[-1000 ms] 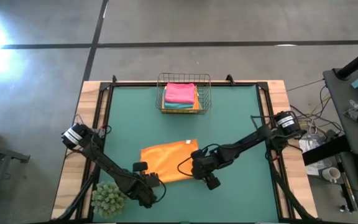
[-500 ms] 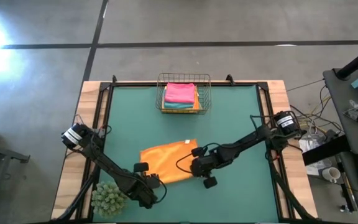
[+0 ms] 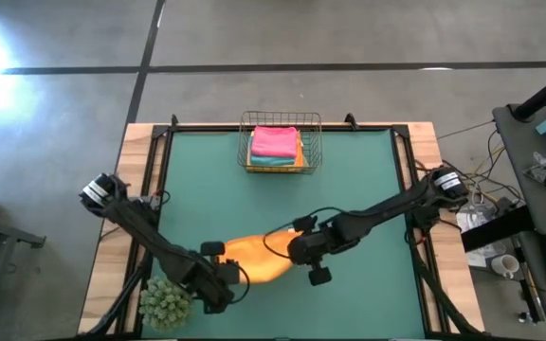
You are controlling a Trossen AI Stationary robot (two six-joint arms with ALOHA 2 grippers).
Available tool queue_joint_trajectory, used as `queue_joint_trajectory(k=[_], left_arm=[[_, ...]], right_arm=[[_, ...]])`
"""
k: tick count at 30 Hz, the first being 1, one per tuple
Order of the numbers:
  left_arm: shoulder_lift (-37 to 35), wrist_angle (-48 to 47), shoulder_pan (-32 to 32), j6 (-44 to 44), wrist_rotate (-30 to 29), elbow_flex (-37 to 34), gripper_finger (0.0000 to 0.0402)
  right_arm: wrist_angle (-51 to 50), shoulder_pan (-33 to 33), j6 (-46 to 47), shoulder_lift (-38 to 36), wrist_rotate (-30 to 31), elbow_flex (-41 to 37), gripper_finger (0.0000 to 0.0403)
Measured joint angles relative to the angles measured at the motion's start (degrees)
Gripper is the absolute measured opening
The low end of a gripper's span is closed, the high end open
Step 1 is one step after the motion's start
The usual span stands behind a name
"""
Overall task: Fold microfiber towels
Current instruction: Fold the yellow microfiber cloth
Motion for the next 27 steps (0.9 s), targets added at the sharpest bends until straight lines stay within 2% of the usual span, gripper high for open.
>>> queue_joint_trajectory(k=[7, 12, 15, 18, 21, 23, 27], left_arm=[[-5.6, -15.6, 2.7, 1.9, -2.6, 8.0, 0.0], [-7.5, -21.7, 3.6, 3.2, -7.1, 12.3, 0.0], [-7.7, -25.6, 4.3, 4.5, -8.9, 14.1, 0.0], [-7.7, -27.2, 5.5, 4.6, -10.7, 14.9, 0.0], [-7.7, -27.2, 6.5, 4.6, -15.5, 14.2, 0.0], [-7.7, -28.0, 7.9, 4.5, -15.9, 13.5, 0.0], [-7.6, -27.9, 11.1, 4.7, -15.7, 12.7, 0.0]], right_arm=[[-11.2, 0.1, 3.1, -0.1, 7.6, 12.2, 0.0009], [-16.7, 0.4, 6.1, -1.1, 15.5, 17.5, 0.0009], [-19.3, 0.7, 6.9, -1.2, 17.9, 20.0, 0.0009], [-21.1, 0.8, 7.2, -1.2, 17.4, 21.9, 0.0009], [-22.6, 1.1, 9.7, -1.2, 22.8, 22.2, 0.0009], [-23.4, 0.9, 9.7, -1.2, 20.4, 22.2, 0.0009], [-24.3, 0.9, 10.6, -1.2, 23.2, 21.1, 0.0009]])
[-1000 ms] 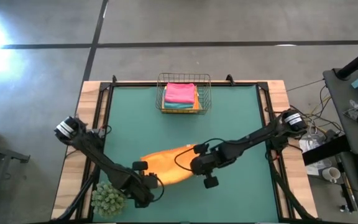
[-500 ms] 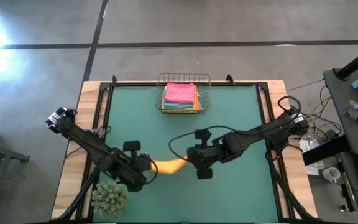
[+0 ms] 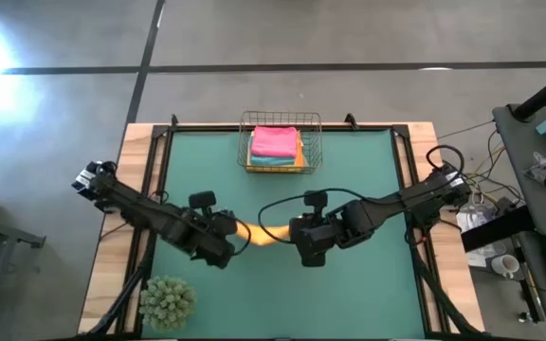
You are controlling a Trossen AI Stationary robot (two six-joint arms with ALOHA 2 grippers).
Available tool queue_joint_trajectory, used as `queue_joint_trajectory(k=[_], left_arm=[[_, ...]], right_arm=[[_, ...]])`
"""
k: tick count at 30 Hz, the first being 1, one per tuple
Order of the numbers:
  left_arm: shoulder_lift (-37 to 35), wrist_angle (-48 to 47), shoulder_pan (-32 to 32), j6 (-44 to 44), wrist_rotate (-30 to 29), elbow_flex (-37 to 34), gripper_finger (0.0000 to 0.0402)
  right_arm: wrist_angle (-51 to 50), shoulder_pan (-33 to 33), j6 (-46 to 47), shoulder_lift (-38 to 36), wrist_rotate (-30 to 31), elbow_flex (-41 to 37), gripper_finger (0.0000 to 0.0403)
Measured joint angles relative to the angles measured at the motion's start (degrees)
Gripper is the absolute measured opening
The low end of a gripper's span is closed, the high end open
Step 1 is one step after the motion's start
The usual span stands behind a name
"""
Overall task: Fold microfiber towels
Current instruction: Fold the yellow microfiber cloth
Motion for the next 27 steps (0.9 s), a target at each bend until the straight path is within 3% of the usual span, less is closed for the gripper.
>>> queue_joint_trajectory(k=[4, 10, 17, 23, 27], left_arm=[[0.0, 0.0, 3.5, 2.5, 0.0, -0.9, 0.0], [0.0, 0.0, 8.8, 5.7, -0.9, -2.5, 0.0], [0.0, 1.4, 11.5, 7.3, -0.2, -2.6, 0.0], [0.0, 13.6, 10.9, 7.2, 13.2, -4.4, 0.0], [0.0, 21.0, 9.5, 3.2, 16.9, -8.0, 0.0]], right_arm=[[-1.1, -1.1, 0.4, 0.0, 0.6, -1.0, 0.0009], [-1.8, -2.9, -1.1, 0.0, 7.4, -2.9, 0.0008], [-1.8, -4.6, -3.1, 0.0, 7.5, -6.4, 0.0008], [1.8, -3.7, -0.1, 0.0, -0.8, -11.0, 0.0008], [5.9, -1.8, 3.8, 0.0, -6.3, -13.8, 0.0008]])
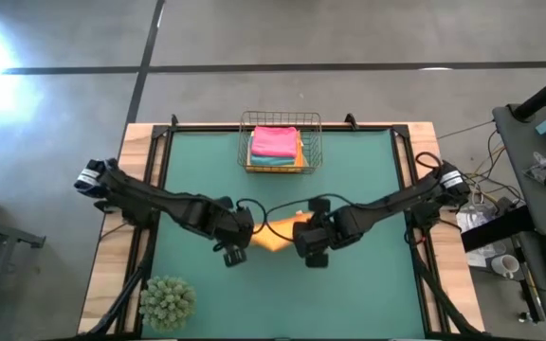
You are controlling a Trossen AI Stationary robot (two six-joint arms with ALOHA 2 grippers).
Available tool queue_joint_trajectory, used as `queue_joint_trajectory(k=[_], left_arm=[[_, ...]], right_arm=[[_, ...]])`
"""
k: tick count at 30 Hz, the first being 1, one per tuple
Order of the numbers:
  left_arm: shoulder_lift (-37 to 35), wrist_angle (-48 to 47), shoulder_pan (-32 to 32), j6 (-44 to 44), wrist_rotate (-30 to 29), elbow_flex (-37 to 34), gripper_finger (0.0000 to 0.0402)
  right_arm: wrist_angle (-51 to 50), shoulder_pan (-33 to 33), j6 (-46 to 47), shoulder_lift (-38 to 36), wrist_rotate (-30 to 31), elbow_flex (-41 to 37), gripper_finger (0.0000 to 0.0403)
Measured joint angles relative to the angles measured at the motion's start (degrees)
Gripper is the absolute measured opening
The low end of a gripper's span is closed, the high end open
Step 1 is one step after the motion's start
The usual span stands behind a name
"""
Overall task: Fold microfiber towels
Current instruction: Fold the yellow microfiber cloth
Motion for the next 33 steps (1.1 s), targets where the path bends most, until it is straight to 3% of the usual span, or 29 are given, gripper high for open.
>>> queue_joint_trajectory(k=[7, 13, 19, 24, 27, 33], left_arm=[[0.1, 8.5, -4.2, -5.0, 5.4, -4.2, 0.0], [1.5, 13.4, -6.7, -5.0, 11.3, -5.0, 0.0], [1.9, 21.0, -7.6, -4.9, 12.2, -8.3, 0.0], [2.1, 21.1, -7.6, -4.9, 14.0, -8.6, 0.0001], [2.3, 21.3, -7.8, -4.9, 14.4, -8.6, 0.0019], [2.3, 21.6, -7.8, -4.9, 14.5, -8.6, 0.0093]], right_arm=[[0.4, 4.6, 7.9, 0.0, -6.5, -1.6, 0.0008], [0.8, 7.6, 11.6, 0.0, -7.7, -1.8, 0.0008], [5.9, 9.3, 12.4, 0.0, -10.5, -4.5, 0.0008], [9.7, 10.9, 14.6, 0.0, -11.9, -6.6, 0.0009], [10.7, 12.0, 14.9, 0.0, -11.9, -6.9, 0.0021], [11.1, 13.2, 16.1, 0.0, -11.9, -6.9, 0.0076]])
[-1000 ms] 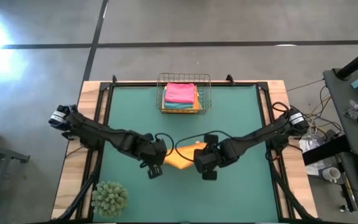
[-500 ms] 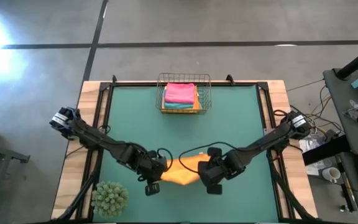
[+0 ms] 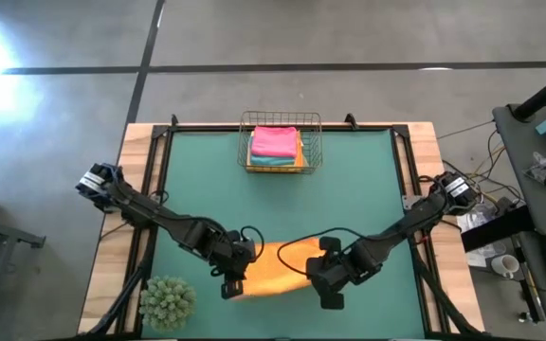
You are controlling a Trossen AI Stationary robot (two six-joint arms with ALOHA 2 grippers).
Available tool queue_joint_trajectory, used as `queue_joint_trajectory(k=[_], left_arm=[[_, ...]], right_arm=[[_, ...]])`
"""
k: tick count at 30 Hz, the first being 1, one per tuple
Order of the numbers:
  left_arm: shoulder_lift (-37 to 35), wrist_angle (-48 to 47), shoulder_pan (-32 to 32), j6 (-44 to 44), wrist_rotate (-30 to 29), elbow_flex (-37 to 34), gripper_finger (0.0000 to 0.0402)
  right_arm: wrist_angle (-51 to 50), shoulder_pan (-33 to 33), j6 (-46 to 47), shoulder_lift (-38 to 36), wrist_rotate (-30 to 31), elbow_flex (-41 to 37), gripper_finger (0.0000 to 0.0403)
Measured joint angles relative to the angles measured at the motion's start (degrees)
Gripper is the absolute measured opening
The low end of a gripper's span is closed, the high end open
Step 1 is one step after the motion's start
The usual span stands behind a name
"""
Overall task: Fold microfiber towels
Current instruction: Fold the yellow microfiber cloth
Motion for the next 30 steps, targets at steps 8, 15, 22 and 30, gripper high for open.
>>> queue_joint_trajectory(k=[8, 15, 22, 30], left_arm=[[-0.1, 0.2, 0.3, 0.2, 0.6, 0.7, 0.017], [2.8, 0.1, 1.5, 4.6, -4.8, 0.4, 0.0173], [10.0, 3.1, 2.2, 9.1, -5.0, 0.3, 0.0167], [15.9, 3.3, 3.0, 9.3, -6.6, 0.3, 0.0107]], right_arm=[[-0.6, 0.3, 0.2, -0.7, -8.2, 1.6, 0.0139], [0.2, 0.3, -1.0, -1.2, -6.2, 0.6, 0.0144], [7.8, 0.3, 1.3, 0.2, -6.3, -5.2, 0.0118], [16.6, 0.3, 3.1, 1.0, -6.2, -10.4, 0.006]])
